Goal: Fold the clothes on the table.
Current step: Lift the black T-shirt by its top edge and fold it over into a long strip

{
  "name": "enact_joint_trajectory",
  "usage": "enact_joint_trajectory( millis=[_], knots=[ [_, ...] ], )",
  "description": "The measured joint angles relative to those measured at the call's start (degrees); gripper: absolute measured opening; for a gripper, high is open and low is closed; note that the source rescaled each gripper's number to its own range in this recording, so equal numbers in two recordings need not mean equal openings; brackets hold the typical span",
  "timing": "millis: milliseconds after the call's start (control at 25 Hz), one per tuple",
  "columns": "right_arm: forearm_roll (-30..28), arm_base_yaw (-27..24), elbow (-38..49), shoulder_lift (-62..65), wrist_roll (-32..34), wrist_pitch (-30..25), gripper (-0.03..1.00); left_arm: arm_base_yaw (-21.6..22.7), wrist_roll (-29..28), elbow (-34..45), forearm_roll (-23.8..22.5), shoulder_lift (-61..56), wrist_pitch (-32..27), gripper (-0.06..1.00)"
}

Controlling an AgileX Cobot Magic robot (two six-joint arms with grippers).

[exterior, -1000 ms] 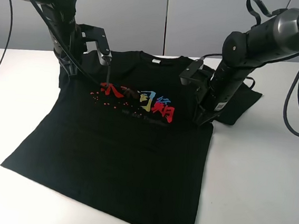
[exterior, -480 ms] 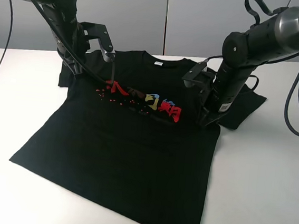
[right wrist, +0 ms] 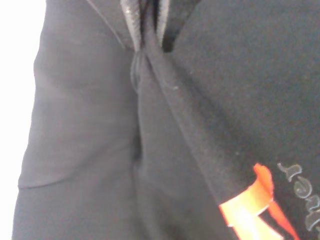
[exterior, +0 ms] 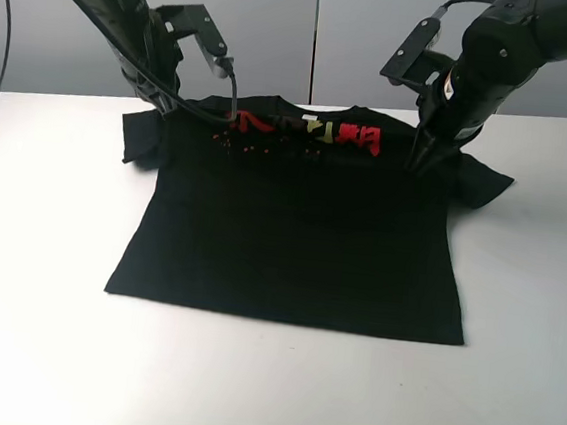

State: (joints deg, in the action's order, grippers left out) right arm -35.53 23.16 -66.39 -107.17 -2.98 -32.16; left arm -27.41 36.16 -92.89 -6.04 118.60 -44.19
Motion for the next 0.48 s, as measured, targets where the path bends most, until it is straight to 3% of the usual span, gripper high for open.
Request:
enact_joint_trajectory(
  millis=[120,200,480],
  knots=[
    [-10.45,0.0,-2.66,0.28,9.91,-0.85,0.0,0.0,-0.26,-2.27,1.2,-2.1,1.66,0.0],
    [-13.68,0.0,-4.75,1.05,12.49,-0.88,0.0,0.0,-1.09,-3.2,1.44,-3.39,2.84,0.0],
    [-14.31,0.0,-8.4,6.92,11.2,-1.0,0.0,0.0,-1.61,-3.92,2.39,-8.86,3.77,0.0]
  ],
)
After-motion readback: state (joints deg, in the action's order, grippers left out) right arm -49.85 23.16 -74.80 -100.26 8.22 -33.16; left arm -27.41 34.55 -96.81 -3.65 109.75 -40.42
